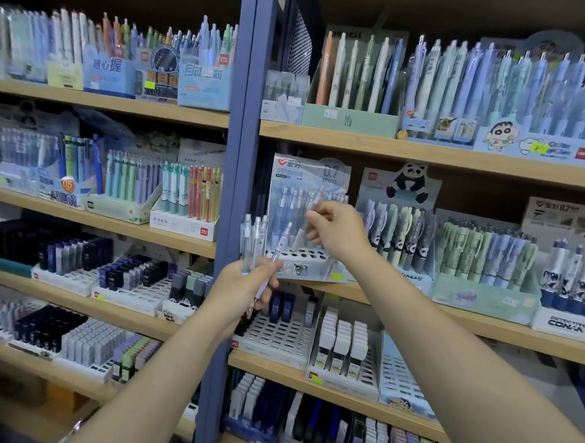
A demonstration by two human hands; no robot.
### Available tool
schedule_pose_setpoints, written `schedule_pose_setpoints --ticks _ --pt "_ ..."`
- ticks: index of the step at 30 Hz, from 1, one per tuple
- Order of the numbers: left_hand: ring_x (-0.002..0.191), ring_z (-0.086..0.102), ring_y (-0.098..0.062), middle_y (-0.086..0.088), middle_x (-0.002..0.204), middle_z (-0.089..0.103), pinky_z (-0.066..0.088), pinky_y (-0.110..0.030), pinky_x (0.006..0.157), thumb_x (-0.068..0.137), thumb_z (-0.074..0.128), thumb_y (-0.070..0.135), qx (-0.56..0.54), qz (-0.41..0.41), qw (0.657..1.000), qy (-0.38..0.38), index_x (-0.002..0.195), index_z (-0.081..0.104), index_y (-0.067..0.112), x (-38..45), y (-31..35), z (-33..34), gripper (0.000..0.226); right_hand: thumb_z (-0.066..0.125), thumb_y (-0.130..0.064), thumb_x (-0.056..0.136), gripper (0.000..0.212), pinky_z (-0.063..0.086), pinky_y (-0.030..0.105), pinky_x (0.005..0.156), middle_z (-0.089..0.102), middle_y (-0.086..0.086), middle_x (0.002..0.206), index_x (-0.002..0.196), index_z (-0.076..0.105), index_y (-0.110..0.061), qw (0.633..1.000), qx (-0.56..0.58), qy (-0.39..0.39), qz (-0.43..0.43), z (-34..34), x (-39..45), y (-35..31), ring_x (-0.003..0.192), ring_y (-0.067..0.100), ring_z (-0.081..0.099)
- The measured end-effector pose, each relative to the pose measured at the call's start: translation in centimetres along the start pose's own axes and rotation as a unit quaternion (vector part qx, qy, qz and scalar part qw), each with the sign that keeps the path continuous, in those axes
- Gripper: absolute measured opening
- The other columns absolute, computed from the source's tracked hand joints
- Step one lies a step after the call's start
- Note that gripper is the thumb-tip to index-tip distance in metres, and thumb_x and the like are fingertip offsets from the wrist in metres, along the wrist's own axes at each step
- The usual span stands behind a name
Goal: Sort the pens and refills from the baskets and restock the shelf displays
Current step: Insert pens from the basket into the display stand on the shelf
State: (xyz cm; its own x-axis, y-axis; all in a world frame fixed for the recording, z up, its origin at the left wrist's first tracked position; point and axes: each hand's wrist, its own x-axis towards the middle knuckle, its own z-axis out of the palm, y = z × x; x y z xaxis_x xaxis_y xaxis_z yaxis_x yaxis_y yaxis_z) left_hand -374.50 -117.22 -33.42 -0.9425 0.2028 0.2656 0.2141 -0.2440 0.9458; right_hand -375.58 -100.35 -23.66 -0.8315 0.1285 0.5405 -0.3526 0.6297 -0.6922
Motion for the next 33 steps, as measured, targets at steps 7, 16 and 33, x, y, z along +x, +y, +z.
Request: schedule_pose_setpoints --ticks 7,16,33 --pt "0.053 0.053 -0.016 -0.007 0.076 0.062 0.035 -0.024 0.044 0.101 0.058 0.029 -0.049 0.010 0.998 -0.040 0.121 0.069 0.022 -0.2 0.0 -0.2 0.024 0.056 -0.022 0.102 0.026 0.049 0.026 0.057 0.072 0.009 0.083 0.083 0.067 -0.008 0.997 -0.074 -0.019 0.022 0.9 0.1 -0.1 0.056 0.013 0.063" --pt "0.050 0.050 -0.015 -0.007 0.074 0.064 0.032 -0.021 0.039 0.100 0.058 0.028 -0.073 0.009 0.997 -0.031 0.114 0.071 0.011 -0.2 0.3 0.0 0.026 0.060 -0.019 0.098 0.014 0.044 0.026 0.073 0.058 -0.010 0.081 0.103 0.071 -0.013 0.997 -0.047 0.065 0.003 -0.5 -0.2 -0.7 0.077 0.010 0.055" --pt "0.042 0.045 -0.009 -0.003 0.068 0.067 0.029 -0.019 0.038 0.091 0.072 0.031 0.012 0.026 0.999 0.015 0.088 0.071 0.010 0.3 0.8 7.2 0.021 0.056 -0.026 0.102 0.031 0.053 0.026 0.060 0.066 0.005 0.070 0.087 0.066 -0.001 0.990 0.125 -0.030 0.063 -7.0 -3.6 0.8 0.064 0.018 0.066"
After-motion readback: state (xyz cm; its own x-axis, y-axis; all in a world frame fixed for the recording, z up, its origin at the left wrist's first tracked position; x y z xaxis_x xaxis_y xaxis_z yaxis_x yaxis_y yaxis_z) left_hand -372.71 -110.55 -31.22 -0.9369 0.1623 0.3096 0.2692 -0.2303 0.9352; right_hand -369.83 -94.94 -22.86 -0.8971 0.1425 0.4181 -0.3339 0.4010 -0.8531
